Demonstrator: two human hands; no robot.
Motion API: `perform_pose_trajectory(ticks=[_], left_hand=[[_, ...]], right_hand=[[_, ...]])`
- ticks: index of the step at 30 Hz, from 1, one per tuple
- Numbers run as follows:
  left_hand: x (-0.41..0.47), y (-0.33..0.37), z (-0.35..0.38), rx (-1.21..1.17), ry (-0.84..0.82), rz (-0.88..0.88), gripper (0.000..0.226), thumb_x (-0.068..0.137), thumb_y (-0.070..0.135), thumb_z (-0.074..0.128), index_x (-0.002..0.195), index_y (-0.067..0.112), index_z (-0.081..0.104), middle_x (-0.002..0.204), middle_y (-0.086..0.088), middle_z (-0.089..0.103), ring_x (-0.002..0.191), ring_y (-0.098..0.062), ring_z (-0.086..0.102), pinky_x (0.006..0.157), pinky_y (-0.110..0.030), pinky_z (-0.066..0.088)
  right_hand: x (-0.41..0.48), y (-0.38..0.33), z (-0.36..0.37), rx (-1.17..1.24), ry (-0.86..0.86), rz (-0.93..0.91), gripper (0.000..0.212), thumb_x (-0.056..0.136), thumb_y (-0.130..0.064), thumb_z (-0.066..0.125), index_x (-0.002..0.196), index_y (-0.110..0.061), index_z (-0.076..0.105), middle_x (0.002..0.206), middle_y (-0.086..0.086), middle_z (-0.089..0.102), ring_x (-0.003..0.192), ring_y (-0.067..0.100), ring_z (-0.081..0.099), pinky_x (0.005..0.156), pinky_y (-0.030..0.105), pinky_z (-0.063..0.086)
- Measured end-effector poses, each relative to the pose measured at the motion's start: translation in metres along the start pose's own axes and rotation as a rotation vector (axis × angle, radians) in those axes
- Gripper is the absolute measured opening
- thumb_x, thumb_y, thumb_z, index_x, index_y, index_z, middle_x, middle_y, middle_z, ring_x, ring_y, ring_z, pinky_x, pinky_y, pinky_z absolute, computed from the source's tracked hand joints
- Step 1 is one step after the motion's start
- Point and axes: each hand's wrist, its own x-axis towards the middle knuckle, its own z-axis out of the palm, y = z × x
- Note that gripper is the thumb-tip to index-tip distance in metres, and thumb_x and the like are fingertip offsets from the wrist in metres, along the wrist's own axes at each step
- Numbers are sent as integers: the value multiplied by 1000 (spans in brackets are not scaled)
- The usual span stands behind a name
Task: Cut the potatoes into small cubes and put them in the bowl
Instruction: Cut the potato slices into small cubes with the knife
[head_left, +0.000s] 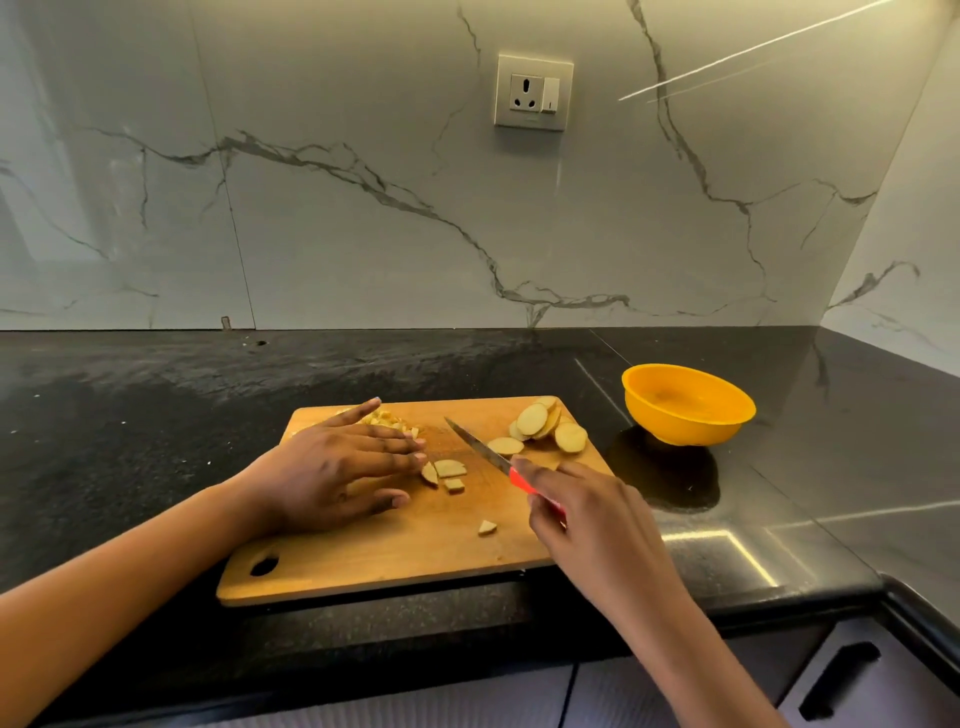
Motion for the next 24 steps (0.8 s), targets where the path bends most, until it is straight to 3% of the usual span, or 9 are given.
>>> perform_pose_trajectory(ticks=[3, 6, 9, 13, 17, 20, 22, 24], left_hand=[[6, 12, -3, -37, -2, 24, 44, 98, 51, 37, 134, 29, 50, 141, 10, 48, 134, 1, 36, 115, -41, 24], [22, 35, 1, -112, -142, 157, 43, 100, 46, 37, 138, 29, 45, 146, 8, 42, 139, -3, 28, 115, -40, 22], [40, 46, 5, -104, -189, 174, 35, 100, 41, 40, 130, 29, 54, 136, 11, 52, 132, -1, 39, 114, -42, 24], [43, 25, 4, 94, -63, 160, 30, 96, 45, 44, 112, 32, 66, 118, 15, 64, 116, 0, 54, 109, -51, 34], [47, 25, 3, 32, 73, 83, 33, 93, 46, 48, 117, 29, 64, 120, 12, 64, 115, -2, 56, 107, -47, 37], [58, 52, 8, -114, -65, 214, 35, 96, 43, 46, 124, 26, 61, 129, 9, 59, 125, -3, 49, 112, -36, 29], [62, 57, 13, -112, -139, 253, 30, 97, 39, 48, 120, 27, 64, 127, 10, 61, 124, 0, 49, 113, -36, 25], [60, 43, 12, -72, -106, 190, 28, 96, 41, 47, 110, 27, 68, 118, 12, 65, 116, 2, 54, 112, -41, 28]], right_hand=[[5, 10, 9, 53, 114, 17, 43, 90, -20, 61, 131, -31, 55, 88, -9, 60, 71, 7, 56, 59, 23, 44], [20, 16, 13, 117, 181, 141, 43, 95, -23, 54, 136, -32, 48, 89, -11, 52, 79, 5, 50, 70, 22, 35], [34, 18, 14, 102, 169, 182, 42, 97, -26, 50, 138, -32, 45, 88, -13, 49, 79, 2, 45, 65, 18, 31], [41, 15, 20, 120, 115, 198, 41, 98, -28, 49, 138, -31, 46, 103, -7, 62, 87, 5, 51, 71, 20, 34], [42, 22, 21, 165, 129, 280, 41, 96, -29, 52, 137, -29, 47, 111, -5, 65, 90, 4, 54, 81, 23, 47], [40, 23, 23, 176, 132, 301, 42, 96, -30, 52, 138, -31, 46, 108, -5, 66, 88, 5, 54, 78, 23, 47], [40, 23, 24, 171, 134, 305, 43, 96, -30, 53, 138, -31, 46, 106, -5, 66, 87, 5, 54, 78, 24, 48], [39, 24, 24, 166, 133, 310, 42, 96, -29, 52, 138, -30, 46, 106, -4, 66, 87, 6, 55, 78, 26, 49]])
